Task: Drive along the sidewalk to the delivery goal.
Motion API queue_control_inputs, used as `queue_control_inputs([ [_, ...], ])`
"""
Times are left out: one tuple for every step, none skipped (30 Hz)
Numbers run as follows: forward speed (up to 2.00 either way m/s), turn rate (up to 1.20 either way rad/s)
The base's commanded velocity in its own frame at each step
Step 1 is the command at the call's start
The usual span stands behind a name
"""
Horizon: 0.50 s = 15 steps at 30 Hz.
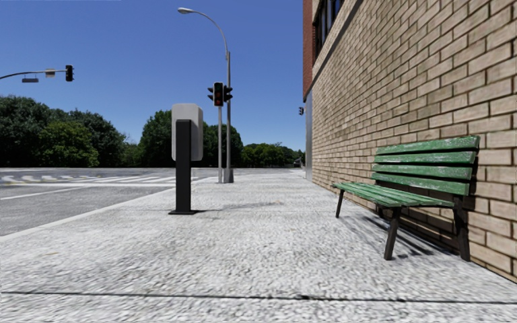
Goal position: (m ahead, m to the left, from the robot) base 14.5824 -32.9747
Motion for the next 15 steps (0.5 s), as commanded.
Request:
queue_control_inputs([
  [2.0, 0.0],
  [2.0, 0.0],
  [2.0, 0.0],
  [2.0, 0.0],
  [2.0, 0.0],
  [2.0, -0.03],
  [2.0, -0.11],
  [2.0, -0.11],
  [2.0, -0.28],
  [2.0, -0.35],
  [2.0, -0.37],
  [2.0, -0.37],
  [2.0, -0.31],
  [2.0, -0.2],
  [2.0, -0.01],
])
